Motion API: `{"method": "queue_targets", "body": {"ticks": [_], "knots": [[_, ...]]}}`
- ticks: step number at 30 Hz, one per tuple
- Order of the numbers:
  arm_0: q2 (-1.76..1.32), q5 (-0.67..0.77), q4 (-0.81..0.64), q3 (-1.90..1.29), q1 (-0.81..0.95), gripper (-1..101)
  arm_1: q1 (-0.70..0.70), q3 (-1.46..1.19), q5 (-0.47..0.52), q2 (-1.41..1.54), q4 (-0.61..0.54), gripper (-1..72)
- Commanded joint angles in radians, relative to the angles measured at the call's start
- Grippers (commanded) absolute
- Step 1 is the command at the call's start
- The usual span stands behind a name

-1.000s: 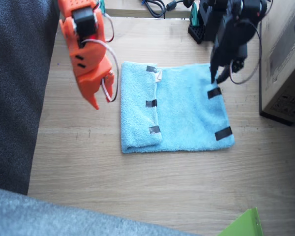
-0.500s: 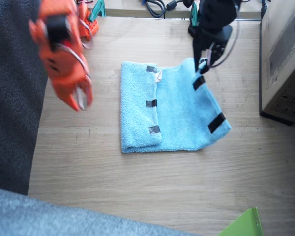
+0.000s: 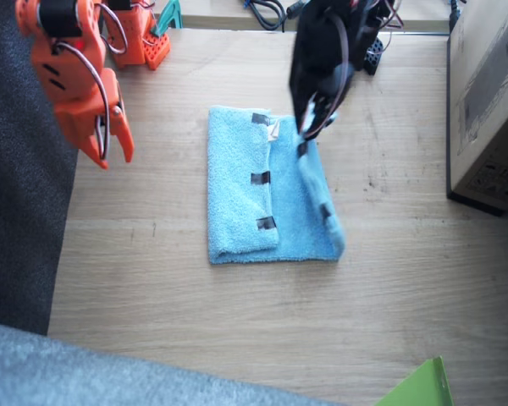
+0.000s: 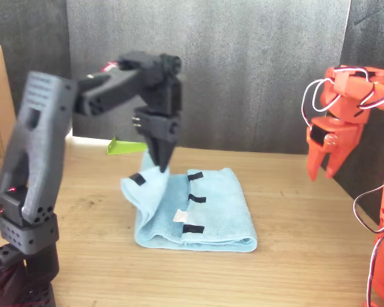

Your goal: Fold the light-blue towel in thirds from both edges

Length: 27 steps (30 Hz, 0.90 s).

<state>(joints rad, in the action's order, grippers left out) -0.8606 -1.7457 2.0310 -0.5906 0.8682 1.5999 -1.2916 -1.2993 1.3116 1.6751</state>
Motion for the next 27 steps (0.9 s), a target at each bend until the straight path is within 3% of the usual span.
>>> {"method": "queue_targets", "body": {"ticks": [1,11,17,27], "knots": [[0.048,-0.012,0.029,0.14,-0.037,0,-0.005,-0.048,-0.005,0.095,-0.023,19.2],[0.219,-0.017,0.032,0.293,-0.147,0,0.014,-0.112,-0.028,0.149,-0.031,20.1],[0.178,-0.046,0.034,0.305,-0.15,30,0.017,-0.147,-0.034,0.178,-0.031,20.4],[-0.118,-0.109,0.037,0.239,-0.041,35,0.029,-0.17,-0.049,0.233,-0.006,21.1]]}}
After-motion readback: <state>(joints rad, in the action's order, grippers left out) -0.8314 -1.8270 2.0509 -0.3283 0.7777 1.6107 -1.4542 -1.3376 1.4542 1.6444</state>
